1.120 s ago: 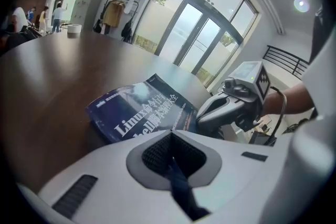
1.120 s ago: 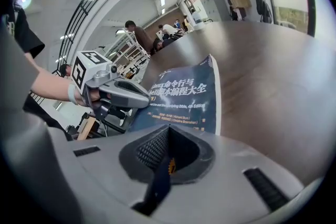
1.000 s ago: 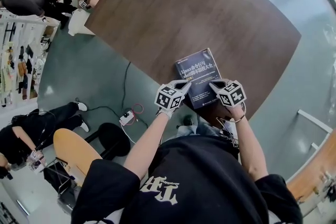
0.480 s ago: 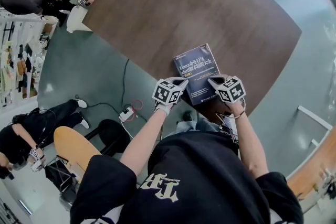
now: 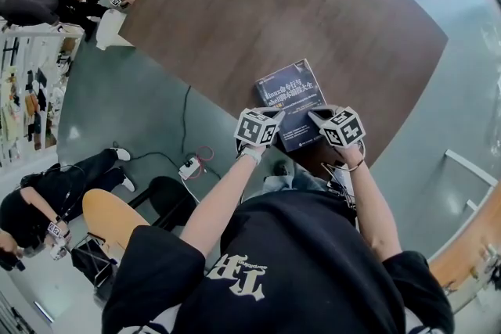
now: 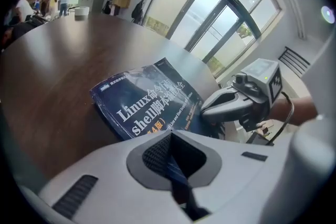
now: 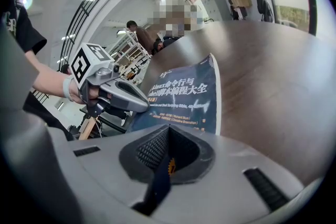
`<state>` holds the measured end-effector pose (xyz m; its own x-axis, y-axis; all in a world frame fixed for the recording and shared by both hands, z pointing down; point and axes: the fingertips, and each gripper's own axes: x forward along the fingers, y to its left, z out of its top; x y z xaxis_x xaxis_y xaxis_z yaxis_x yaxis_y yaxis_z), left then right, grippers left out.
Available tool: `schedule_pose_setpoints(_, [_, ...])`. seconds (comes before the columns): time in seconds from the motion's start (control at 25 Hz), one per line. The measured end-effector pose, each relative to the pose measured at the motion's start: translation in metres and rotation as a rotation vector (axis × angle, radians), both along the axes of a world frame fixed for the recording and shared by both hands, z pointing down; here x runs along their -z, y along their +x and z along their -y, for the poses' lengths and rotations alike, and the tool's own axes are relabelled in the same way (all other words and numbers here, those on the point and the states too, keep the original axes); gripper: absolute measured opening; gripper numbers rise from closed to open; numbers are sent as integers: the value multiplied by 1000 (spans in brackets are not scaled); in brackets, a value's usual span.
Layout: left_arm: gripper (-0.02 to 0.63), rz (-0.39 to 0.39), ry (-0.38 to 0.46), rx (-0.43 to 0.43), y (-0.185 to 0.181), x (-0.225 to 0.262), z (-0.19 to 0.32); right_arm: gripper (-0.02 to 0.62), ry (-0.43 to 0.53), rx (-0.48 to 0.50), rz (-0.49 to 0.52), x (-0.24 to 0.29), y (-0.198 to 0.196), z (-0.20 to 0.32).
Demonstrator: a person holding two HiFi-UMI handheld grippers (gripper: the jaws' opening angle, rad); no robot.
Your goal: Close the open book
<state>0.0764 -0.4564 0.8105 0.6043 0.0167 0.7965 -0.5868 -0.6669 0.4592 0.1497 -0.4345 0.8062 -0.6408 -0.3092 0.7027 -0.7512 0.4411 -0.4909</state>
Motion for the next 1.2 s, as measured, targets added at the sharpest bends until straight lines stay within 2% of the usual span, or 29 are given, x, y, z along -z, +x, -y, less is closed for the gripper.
schedule_pose_setpoints(0.24, [3,-23,-72,67,0,-3,3,-14,14,-5,-17,-1,1,0])
schedule_pose_setpoints(0.48, [5,-167,-74,118,-3,9,-5,-14,37,-85,4,20,3,-3])
schedule_pose_setpoints(0.8, [5,-339,101,76,-6,76,-40,-14,220,-166,-66,88,33,-39])
schedule_pose_setpoints(1.08, [5,-408,267,88,-42,139,-75,-14,376,-220,-128,155,35,-86])
schedule_pose_setpoints(1.2, [5,-470,359,125,-64,172,-94,-14,435,-232,-132,178,25,-114])
